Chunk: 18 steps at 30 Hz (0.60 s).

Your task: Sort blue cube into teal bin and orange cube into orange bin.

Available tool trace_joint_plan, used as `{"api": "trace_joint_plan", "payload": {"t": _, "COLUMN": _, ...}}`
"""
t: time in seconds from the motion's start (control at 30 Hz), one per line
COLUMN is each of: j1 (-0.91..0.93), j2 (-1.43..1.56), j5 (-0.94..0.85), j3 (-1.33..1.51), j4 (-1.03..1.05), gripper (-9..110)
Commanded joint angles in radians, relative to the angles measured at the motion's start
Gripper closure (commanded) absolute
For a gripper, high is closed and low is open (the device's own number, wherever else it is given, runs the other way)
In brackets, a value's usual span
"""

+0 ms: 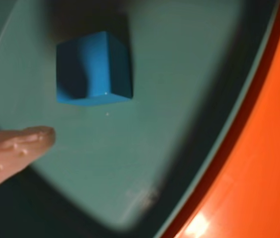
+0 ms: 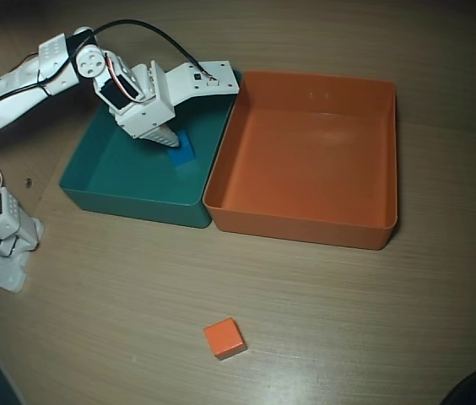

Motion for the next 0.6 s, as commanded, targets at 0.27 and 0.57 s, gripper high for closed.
{"api": "trace_joint_plan", "payload": {"t": 0.27, "j1": 0.123, "j2": 0.144, "j5": 0.012, "j3": -0.117, "j4": -0.011, "gripper": 107}}
{"api": "trace_joint_plan", "payload": {"t": 0.57, "j1": 0.396, "j2": 0.224, "j5": -0.006, "j3": -0.121, "j4": -0.012, "gripper": 105}}
